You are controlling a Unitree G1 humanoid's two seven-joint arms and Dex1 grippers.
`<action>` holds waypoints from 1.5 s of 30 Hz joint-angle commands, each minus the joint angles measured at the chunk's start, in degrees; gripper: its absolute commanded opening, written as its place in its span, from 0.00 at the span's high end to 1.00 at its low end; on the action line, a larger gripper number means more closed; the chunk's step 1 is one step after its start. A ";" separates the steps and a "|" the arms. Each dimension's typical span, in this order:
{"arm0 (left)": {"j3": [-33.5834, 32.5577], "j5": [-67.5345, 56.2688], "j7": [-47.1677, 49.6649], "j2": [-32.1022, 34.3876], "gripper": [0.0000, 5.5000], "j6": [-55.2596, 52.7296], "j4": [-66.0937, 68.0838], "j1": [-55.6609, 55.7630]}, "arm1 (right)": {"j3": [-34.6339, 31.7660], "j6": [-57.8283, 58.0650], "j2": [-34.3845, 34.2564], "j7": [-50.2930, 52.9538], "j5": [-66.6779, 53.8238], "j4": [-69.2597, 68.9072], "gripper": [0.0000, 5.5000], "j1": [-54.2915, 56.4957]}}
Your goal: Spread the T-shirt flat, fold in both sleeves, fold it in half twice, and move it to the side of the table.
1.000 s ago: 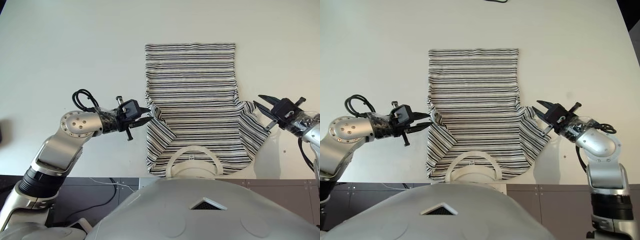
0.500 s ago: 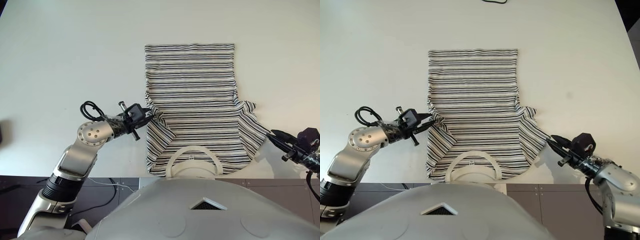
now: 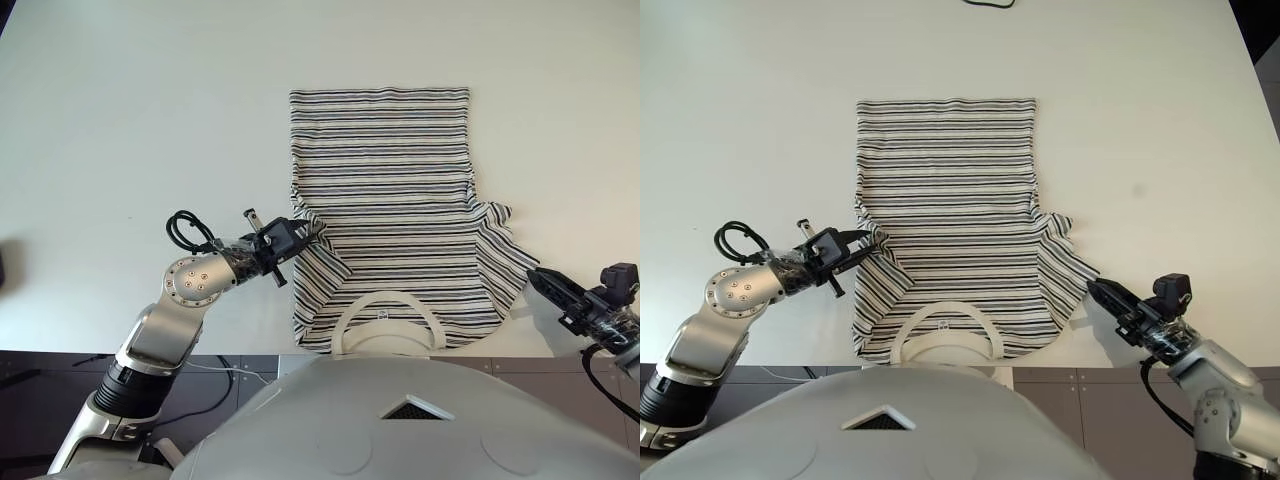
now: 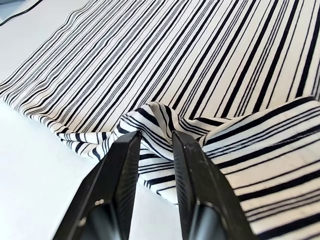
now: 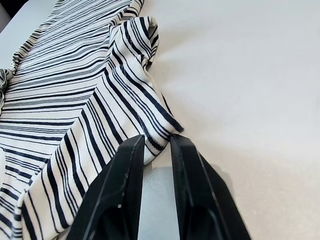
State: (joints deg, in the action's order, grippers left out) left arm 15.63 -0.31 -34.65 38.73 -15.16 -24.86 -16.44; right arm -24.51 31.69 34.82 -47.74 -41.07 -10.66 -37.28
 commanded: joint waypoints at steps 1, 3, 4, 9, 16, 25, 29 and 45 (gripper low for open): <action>0.54 1.75 -0.11 -0.28 0.79 1.19 1.09 -0.22 | -0.58 3.05 -1.16 1.93 -1.08 0.35 0.83 0.80; 0.71 2.25 -0.13 -0.41 0.79 1.61 1.41 -0.19 | -0.19 3.29 -1.78 2.76 -0.95 0.23 0.83 1.58; 0.76 2.47 -0.14 -0.48 0.79 1.80 1.54 -0.18 | -0.02 3.13 -2.08 2.93 -0.79 0.14 0.83 1.77; 0.53 3.52 -0.37 -0.57 0.79 3.13 2.89 0.06 | -0.29 1.82 -2.89 2.25 -0.94 -1.55 0.98 1.52; -0.05 3.81 -0.31 -0.60 0.79 3.55 2.68 -0.67 | -4.49 1.63 -2.90 -0.49 -5.72 -9.61 0.98 -0.81; 0.37 4.50 -0.78 -0.73 0.79 3.96 2.65 -0.10 | 2.79 0.11 -2.71 0.60 -1.60 -20.22 0.98 -2.80; 0.51 4.79 -1.45 -0.64 0.79 4.18 2.71 0.30 | 8.53 -2.68 -2.99 2.60 4.83 -21.95 0.98 -2.46; 0.76 5.95 -2.18 -1.02 0.79 4.50 2.20 0.50 | 17.62 -8.93 -1.45 3.83 16.00 -22.29 0.92 -2.48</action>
State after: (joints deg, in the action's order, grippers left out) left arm 16.14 4.89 -36.30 37.62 -10.98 -22.39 -17.06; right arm -6.29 23.25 33.80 -44.41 -24.90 -32.68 -40.16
